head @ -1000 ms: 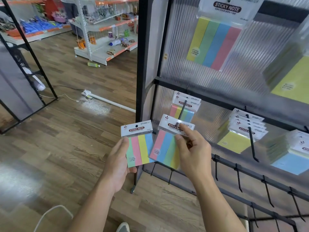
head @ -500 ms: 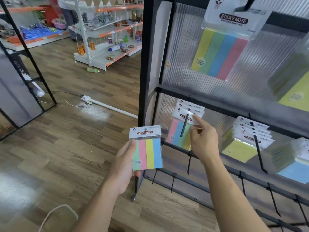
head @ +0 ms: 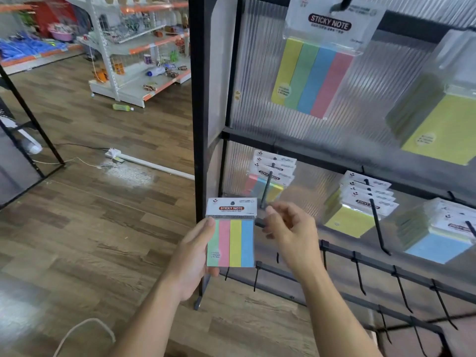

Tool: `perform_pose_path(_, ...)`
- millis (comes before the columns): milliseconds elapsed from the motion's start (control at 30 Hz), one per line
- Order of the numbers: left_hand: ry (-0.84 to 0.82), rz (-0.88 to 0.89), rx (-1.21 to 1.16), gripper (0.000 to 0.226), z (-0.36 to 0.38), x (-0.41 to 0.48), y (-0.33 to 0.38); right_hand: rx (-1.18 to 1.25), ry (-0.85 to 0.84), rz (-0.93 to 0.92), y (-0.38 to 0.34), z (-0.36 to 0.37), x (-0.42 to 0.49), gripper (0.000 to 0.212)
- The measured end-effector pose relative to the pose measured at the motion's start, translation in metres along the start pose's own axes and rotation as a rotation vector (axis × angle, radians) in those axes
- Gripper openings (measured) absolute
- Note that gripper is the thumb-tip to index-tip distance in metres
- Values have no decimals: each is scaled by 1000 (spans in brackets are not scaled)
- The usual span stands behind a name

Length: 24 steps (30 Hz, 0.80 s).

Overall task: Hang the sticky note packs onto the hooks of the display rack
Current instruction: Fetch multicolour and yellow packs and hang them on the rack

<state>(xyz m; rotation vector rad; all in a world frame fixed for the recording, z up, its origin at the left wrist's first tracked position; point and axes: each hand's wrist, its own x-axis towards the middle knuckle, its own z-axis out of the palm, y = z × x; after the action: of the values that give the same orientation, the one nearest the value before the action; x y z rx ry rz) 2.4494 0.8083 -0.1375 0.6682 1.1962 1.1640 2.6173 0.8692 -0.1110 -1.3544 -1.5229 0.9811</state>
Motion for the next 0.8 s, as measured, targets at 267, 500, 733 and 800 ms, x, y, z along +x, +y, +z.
perform_pose_path(267, -120, 18, -16, 43, 7, -16, -8, 38, -19, -149, -6, 6, -33, 31)
perform_pose_path(500, -167, 67, 34, 39, 9, -22, -5, -71, 66, -365, -7, 0, -43, 26)
perform_pose_path(733, -207, 86, 48, 42, 12, -19, 1, -20, 96, -363, -9, -3, -43, 23)
perform_pose_path(800, -232, 79, 10, 39, 10, -18, 0, -44, 96, -396, -10, -5, -43, 25)
